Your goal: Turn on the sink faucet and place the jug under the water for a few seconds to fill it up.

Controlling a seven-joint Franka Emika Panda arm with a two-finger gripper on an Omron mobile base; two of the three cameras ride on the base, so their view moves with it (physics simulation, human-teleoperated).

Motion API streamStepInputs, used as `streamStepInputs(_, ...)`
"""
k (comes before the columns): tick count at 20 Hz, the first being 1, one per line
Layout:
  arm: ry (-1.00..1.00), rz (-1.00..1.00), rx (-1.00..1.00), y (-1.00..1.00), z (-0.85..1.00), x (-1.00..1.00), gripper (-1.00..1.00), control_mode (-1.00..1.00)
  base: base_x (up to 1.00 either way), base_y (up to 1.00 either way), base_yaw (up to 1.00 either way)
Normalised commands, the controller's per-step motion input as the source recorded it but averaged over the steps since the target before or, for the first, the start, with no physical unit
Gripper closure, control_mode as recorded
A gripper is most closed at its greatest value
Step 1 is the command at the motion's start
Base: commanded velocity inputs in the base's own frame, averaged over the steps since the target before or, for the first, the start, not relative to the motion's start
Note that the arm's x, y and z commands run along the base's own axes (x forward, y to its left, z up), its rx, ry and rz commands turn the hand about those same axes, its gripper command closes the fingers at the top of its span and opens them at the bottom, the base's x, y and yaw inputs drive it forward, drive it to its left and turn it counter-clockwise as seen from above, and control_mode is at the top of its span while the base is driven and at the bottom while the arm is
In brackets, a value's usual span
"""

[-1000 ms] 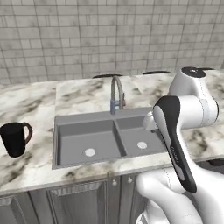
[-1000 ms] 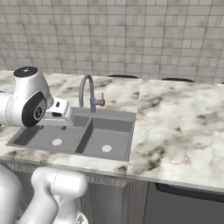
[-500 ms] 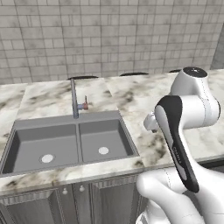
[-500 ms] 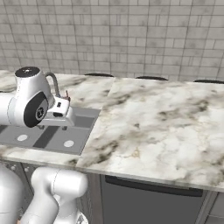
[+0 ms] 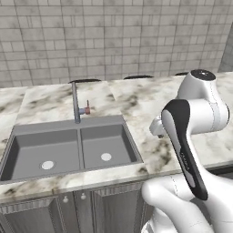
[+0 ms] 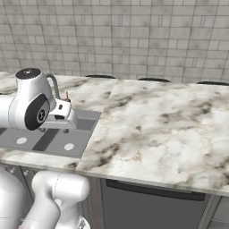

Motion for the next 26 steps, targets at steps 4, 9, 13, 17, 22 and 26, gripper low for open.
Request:
streamStepInputs(4,0.00,0.00,0.00,0.00,0.00,0.00,-1.00,-1.00,0.00,0.00,0.00)
streamStepInputs(9,0.00,0.00,0.05,0.00,-0.09,0.12,-1.00,-1.00,0.00,0.00,0.00)
streamStepInputs(13,0.00,0.07,0.21,0.00,-0.13,0.43,-1.00,-1.00,0.00,0.00,0.00)
streamStepInputs(17,0.00,0.14,0.22,0.00,-0.04,0.70,-1.00,-1.00,0.00,0.00,0.00)
streamStepInputs(22,0.01,0.19,0.16,0.00,-0.01,0.66,-1.00,-1.00,0.00,0.00,0.00)
streamStepInputs(26,0.00,0.17,0.11,0.00,-0.01,0.61,-1.00,-1.00,0.00,0.00,0.00)
